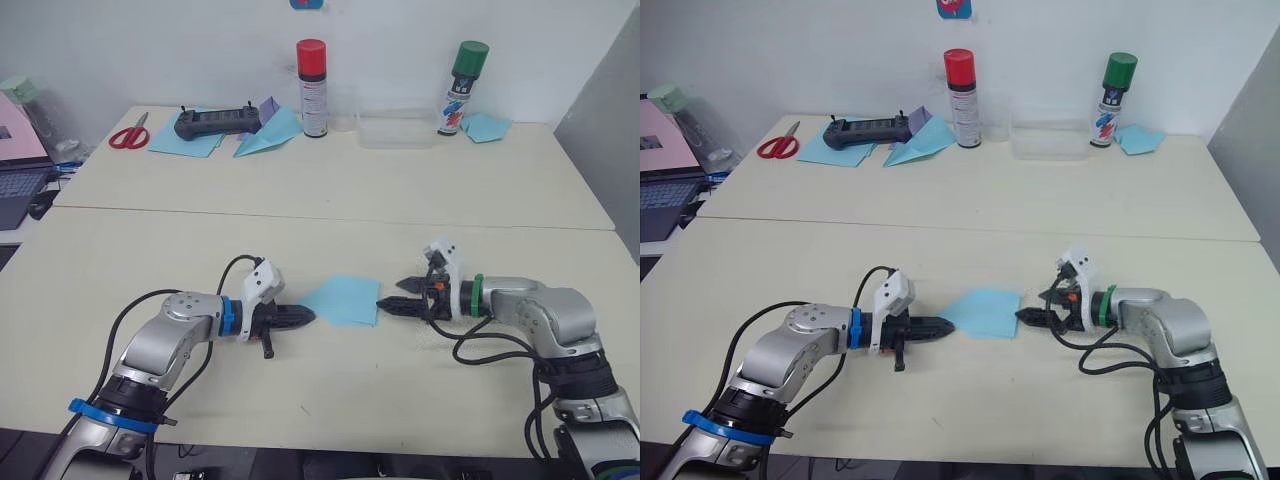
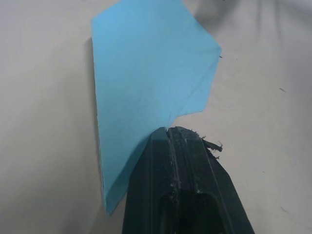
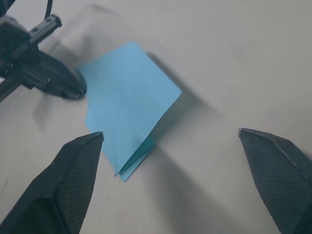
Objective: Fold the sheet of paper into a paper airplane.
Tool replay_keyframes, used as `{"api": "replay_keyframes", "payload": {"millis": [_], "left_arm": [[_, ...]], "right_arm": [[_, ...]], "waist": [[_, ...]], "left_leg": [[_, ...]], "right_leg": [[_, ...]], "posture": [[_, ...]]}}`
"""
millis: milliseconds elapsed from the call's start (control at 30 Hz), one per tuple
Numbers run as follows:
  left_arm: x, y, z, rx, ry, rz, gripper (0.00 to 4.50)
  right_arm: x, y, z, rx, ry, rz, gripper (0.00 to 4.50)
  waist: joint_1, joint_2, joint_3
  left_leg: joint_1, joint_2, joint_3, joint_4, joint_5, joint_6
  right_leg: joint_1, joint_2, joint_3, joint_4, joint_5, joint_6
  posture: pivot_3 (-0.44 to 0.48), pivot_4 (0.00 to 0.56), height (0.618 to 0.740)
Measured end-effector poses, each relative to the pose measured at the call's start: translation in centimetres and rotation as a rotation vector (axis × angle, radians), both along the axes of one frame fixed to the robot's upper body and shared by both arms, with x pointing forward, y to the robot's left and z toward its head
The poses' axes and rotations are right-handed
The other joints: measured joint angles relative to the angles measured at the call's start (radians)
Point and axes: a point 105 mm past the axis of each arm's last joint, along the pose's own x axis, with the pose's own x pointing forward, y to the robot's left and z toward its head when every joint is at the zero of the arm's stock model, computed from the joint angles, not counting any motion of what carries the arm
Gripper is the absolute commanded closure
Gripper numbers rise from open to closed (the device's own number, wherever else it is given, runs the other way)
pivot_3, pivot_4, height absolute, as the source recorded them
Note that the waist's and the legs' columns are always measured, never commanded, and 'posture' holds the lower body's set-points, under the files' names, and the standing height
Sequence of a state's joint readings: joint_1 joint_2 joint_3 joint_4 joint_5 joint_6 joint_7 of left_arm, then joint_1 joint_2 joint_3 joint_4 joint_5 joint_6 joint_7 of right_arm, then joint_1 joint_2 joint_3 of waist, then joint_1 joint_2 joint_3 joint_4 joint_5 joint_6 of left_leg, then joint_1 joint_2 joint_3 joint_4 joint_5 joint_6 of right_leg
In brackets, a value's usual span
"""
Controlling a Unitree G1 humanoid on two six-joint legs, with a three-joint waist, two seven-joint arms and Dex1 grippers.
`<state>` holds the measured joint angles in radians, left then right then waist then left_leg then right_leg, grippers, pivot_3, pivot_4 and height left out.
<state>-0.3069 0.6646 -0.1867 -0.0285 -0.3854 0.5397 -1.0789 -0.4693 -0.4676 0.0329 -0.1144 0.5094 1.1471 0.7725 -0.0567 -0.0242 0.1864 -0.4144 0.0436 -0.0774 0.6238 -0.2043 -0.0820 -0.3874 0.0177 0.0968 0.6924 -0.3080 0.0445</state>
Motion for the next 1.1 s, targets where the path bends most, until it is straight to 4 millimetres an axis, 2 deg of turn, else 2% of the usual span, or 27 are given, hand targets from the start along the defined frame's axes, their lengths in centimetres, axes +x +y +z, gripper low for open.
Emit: {"api": "replay_keyframes", "payload": {"millis": [300, 400, 633, 733, 1100], "left_arm": [[0.0, 0.0, 0.0, 0.0, 0.005, 0.0, 4.5], [0.0, 0.0, 0.0, 0.002, 0.0, 0.0, 4.5], [0.4, -0.2, 0.0, -0.044, 0.049, 0.03, 4.5], [0.4, -0.2, 0.0, -0.043, 0.055, 0.028, 4.5], [0.4, -0.1, 0.0, -0.042, 0.055, 0.022, 4.5]], "right_arm": [[0.6, 3.4, 0.1, 0.104, 0.056, 0.004, 0.03], [0.6, 4.4, 0.0, 0.121, 0.061, 0.024, 0.58], [0.6, 5.4, -0.9, 0.116, 0.058, 0.052, 3.23], [0.5, 5.7, -1.1, 0.067, -0.018, 0.097, 4.39], [-0.4, 5.3, -2.1, -0.092, -0.321, 0.215, 4.45]], "waist": [[-0.001, 0.0, 0.0], [-0.001, 0.0, 0.0], [-0.001, 0.0, 0.0], [-0.001, 0.0, 0.0], [-0.001, 0.0, 0.0]], "left_leg": [[0.0, 0.0, 0.0, 0.0, 0.0, 0.0], [0.0, 0.0, 0.0, 0.0, 0.0, 0.0], [0.0, 0.0, 0.0, 0.0, 0.0, 0.0], [0.0, 0.0, 0.0, 0.0, 0.0, 0.0], [0.0, 0.0, 0.0, 0.0, 0.0, 0.0]], "right_leg": [[0.0, 0.0, 0.0, 0.001, 0.0, 0.0], [0.0, 0.0, 0.0, 0.001, 0.0, 0.0], [-0.001, 0.0, 0.0, 0.001, 0.0, 0.0], [-0.001, 0.0, 0.0, 0.001, 0.0, 0.0], [-0.001, 0.0, 0.0, 0.001, 0.0, 0.0]], "posture": [[0.0, 0.15, 0.74], [0.0, 0.15, 0.74], [0.0, 0.15, 0.74], [0.0, 0.15, 0.74], [0.0, 0.15, 0.74]]}}
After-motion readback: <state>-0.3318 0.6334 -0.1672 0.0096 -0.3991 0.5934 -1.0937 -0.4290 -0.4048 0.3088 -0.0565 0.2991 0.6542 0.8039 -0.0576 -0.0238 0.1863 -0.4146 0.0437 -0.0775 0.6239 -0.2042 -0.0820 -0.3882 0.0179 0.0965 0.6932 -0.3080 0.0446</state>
